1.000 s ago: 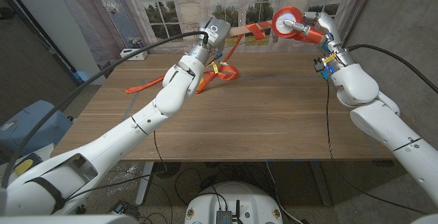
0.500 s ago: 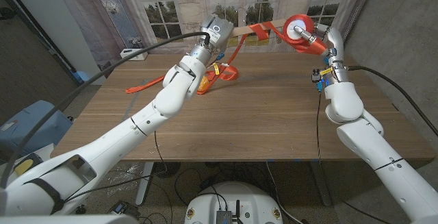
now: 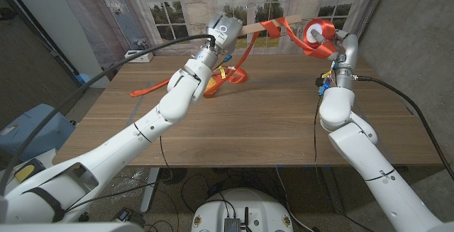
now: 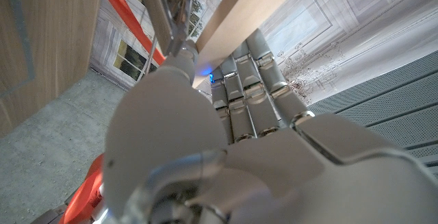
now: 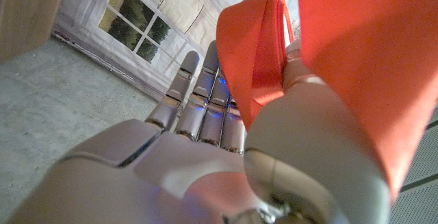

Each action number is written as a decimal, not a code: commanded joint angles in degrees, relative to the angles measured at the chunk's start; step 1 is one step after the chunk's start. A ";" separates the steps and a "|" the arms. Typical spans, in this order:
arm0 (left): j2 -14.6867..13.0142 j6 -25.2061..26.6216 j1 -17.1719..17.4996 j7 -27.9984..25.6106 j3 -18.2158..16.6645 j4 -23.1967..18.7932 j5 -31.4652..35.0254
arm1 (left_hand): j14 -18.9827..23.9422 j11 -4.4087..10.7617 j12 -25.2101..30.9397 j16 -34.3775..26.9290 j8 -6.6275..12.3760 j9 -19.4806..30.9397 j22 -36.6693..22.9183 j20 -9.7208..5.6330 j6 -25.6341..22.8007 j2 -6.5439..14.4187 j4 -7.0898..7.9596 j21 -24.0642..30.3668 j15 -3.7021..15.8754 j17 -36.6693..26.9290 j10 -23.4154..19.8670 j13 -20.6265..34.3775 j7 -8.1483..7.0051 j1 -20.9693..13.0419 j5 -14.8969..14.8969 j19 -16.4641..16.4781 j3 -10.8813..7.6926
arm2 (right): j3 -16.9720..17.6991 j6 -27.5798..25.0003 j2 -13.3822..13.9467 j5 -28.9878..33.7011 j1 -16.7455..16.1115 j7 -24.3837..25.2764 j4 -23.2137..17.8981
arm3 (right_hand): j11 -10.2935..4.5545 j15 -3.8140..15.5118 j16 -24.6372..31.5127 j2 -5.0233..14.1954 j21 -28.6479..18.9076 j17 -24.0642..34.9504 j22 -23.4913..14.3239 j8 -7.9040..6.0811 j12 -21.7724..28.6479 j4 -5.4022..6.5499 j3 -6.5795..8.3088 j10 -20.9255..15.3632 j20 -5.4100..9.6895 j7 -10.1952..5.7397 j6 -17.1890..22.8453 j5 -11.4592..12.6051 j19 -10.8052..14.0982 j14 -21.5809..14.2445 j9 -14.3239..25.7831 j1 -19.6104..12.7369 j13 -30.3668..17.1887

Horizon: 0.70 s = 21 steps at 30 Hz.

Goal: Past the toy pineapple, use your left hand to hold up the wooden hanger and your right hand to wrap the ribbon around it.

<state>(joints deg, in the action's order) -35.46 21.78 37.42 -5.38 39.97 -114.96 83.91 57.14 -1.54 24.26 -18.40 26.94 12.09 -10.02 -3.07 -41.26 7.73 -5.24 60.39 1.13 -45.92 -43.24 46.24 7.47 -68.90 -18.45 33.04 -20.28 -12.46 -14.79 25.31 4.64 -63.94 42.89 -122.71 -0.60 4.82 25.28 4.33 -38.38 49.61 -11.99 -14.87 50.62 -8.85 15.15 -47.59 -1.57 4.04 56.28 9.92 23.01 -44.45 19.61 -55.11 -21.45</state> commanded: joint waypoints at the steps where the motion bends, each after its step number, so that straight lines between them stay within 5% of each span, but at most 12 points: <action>1: 0.98 0.75 -0.35 -7.89 -0.06 2.25 -1.30 | 8.26 9.66 -0.20 -0.23 0.19 18.15 -0.27 -5.53 -8.51 0.68 -1.05 0.36 12.00 -0.28 -9.49 0.28 -8.31 -0.09 -0.28 -0.25 -3.33 | -3.45 -26.35 2.14 1.23 2.33 -0.65 -2.61 | -3.20 6.09 0.22 4.99 -0.44 -0.08 0.01 -0.24 4.67 1.76 3.63 -3.95 -0.32 -4.34 7.15 -0.01 -0.27 -0.28 0.10 -2.61 -5.09; 21: 1.85 2.75 -1.40 -13.47 0.97 3.83 -2.20 | 8.35 9.71 -0.34 -0.01 0.07 18.15 -0.28 -5.45 -8.71 0.72 -1.20 0.57 11.99 -0.50 -9.71 0.34 -8.19 -0.15 -0.13 -0.21 -3.49 | -9.01 -19.78 8.98 -1.86 3.97 -5.75 4.91 | -3.18 6.92 -0.39 5.08 -0.72 -0.27 0.13 -0.17 4.75 1.78 3.78 -3.63 -0.20 -4.32 7.11 0.06 -0.87 0.07 0.23 -2.43 -5.14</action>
<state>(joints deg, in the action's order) -33.90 23.85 36.53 -15.90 40.45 -111.72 82.43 57.24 -1.55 24.08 -18.12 26.68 12.09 -10.02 -3.08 -41.25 7.81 -5.24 60.61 1.03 -46.26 -43.25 46.33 7.45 -68.82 -18.31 33.04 -20.28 -18.30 -34.98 31.29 4.30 -61.56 39.95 -121.60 -0.61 4.70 24.99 4.33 -38.82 49.34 -11.71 -14.68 50.62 -8.85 15.15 -47.59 -1.83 4.04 56.28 9.73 22.28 -44.53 19.52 -55.11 -21.45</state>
